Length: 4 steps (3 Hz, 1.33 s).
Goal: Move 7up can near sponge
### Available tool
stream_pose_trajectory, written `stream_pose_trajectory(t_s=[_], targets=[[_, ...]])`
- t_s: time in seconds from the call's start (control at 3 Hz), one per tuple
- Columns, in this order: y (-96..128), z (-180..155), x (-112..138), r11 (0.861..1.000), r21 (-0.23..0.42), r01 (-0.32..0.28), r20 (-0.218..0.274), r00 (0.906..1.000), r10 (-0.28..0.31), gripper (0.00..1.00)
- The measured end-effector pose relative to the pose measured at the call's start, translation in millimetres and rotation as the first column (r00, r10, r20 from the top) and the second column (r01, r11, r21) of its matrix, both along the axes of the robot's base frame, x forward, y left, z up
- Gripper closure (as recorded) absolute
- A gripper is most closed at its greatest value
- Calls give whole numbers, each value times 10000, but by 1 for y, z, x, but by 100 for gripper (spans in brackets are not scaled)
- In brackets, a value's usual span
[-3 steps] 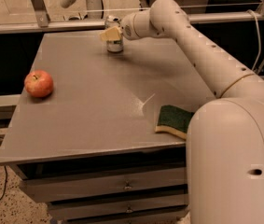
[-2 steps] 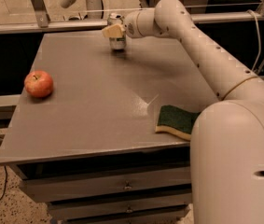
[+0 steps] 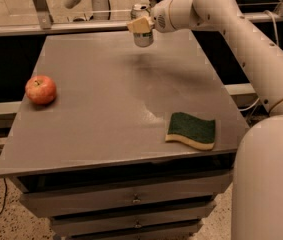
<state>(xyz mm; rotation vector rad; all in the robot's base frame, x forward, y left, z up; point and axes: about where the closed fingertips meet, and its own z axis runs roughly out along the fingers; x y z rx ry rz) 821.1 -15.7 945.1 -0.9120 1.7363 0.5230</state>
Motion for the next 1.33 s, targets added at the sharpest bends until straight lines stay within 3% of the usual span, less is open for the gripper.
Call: stream_pose_trajectory(t_s=[0.67,1.0,1.33], targets=[[4,-5,-7,9995,-149,-275,-195,9994,272,100],[-14,7,-37,9979,-388,-526,-51,9986,524,100],[-35,28,-85,9956,-467,-809,302,9961,824,100]])
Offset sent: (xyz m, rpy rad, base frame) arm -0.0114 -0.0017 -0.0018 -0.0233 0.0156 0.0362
